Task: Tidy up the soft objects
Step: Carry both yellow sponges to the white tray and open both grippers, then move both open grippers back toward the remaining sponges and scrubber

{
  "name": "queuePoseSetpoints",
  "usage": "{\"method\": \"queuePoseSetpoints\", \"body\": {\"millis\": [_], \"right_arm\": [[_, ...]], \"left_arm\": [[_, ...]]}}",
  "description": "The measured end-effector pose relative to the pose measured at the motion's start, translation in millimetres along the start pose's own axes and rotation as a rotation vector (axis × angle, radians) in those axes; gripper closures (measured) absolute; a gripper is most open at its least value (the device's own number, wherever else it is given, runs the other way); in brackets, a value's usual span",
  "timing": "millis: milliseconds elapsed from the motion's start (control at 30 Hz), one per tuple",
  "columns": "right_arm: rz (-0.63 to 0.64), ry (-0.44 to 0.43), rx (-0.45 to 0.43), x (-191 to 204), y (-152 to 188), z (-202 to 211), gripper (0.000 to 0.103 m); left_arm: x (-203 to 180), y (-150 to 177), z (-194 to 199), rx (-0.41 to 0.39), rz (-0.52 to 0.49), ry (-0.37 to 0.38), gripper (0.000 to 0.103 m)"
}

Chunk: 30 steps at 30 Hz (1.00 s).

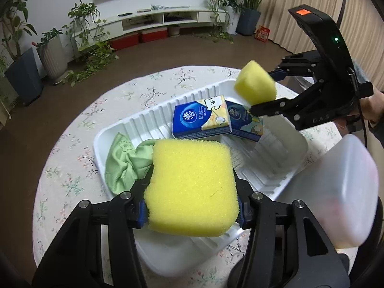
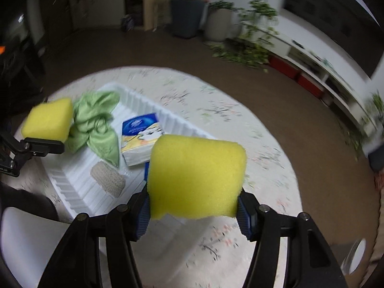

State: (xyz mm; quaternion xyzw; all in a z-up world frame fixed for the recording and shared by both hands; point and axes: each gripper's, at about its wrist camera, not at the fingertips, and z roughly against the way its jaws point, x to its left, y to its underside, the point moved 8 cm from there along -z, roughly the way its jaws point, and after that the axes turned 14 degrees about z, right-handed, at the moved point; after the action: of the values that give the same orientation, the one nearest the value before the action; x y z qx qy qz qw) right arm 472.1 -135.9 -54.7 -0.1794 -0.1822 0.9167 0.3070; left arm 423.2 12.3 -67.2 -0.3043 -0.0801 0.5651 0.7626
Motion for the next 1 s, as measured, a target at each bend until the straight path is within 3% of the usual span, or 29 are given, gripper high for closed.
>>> {"method": "queuePoseSetpoints", "body": {"millis": [267, 433, 467, 600, 867, 933, 1000], "right_arm": [[0.055, -0.071, 0.011, 16, -3, -31, 0.04], [0.057, -0.061, -0.012, 17, -3, -29, 0.038], [0.058, -0.06, -0.015, 18, -3, -30, 0.037], [0.07, -0.044, -0.027, 20, -1, -26, 0.025], [0.067, -0.039, -0.044, 22, 3, -19, 0.016], [0.057, -0.038, -0.051, 20, 5, -16, 0.008], [0.045, -0.036, -0.064, 18, 8, -11, 0.001]], "left_arm": [[-6, 8, -18, 0.027, -0.027, 0.013, 0.053], [-10, 7, -19, 0.013, -0.026, 0.012, 0.05], [-10, 7, -17, 0.008, -0.02, 0.008, 0.048], [-12, 6, -11, -0.018, -0.014, 0.013, 0.022], [-9, 9, 4, -0.063, 0.018, 0.002, 0.01], [-4, 5, 6, -0.076, 0.028, 0.0, 0.002], [-2, 4, 13, -0.099, 0.038, 0.002, 0.0]]}}
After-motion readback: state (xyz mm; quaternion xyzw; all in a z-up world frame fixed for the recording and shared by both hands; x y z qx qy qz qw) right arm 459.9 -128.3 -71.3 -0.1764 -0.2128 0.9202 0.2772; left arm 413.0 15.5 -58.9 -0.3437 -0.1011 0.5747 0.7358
